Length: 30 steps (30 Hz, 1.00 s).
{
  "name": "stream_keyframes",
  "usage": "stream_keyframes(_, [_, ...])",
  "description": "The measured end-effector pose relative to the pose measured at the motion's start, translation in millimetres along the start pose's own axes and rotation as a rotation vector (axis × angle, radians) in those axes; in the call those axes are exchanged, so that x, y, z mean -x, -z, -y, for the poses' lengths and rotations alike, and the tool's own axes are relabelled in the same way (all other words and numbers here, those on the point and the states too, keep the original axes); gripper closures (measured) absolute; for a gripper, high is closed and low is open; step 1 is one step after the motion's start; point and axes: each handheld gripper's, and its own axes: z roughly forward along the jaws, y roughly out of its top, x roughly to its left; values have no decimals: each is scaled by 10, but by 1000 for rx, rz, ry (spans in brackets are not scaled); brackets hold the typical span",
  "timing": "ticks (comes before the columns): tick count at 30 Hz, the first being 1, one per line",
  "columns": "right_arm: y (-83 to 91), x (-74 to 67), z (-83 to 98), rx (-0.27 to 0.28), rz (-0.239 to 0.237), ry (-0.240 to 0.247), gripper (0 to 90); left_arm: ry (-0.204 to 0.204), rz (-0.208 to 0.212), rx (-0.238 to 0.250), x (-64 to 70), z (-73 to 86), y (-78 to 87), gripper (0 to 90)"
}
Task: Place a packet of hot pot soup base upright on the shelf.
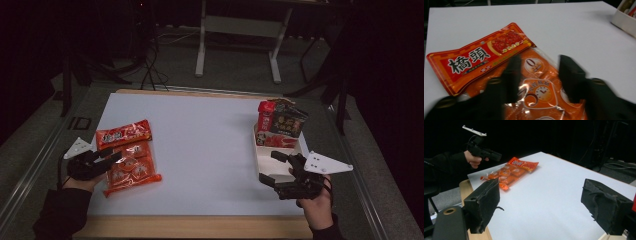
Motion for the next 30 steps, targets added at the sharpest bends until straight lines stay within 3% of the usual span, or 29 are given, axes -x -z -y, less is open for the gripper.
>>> stream_keyframes(2, [-3,-9,31,-7,-2,-7,153,21,-16,5,-64,15,-16,686])
stream_keyframes(3, [-5,-12,45,-11,-5,-9,153,15,-49,-6,-87,17,-28,724])
stream_keyframes(5, [-12,-22,66,-17,-6,-13,153,28,-74,-17,-142,17,-55,798])
stream_keyframes(7, [-18,-28,74,-23,-7,-14,153,21,-135,-46,-172,13,-97,876])
stream_keyframes(13, [-53,-33,96,-29,-15,-23,154,25,-245,-109,-294,74,-225,900])
stream_keyframes(18, [-76,-51,118,-40,-19,-17,153,47,-260,-149,-352,148,-309,900])
stream_keyframes(19, [-80,-55,121,-39,-21,-16,153,49,-291,-187,-362,171,-344,900])
stream_keyframes(20, [-85,-56,125,-39,-26,-16,154,61,-280,-202,-372,183,-360,900])
stream_keyframes(22, [-90,-56,126,-40,-30,-15,153,61,-302,-222,-372,203,-385,900])
stream_keyframes(24, [-91,-56,124,-41,-31,-14,153,84,-295,-218,-388,211,-389,900])
stream_keyframes(30, [-89,-45,134,-39,-29,-20,153,54,-250,-220,-346,226,-406,900])
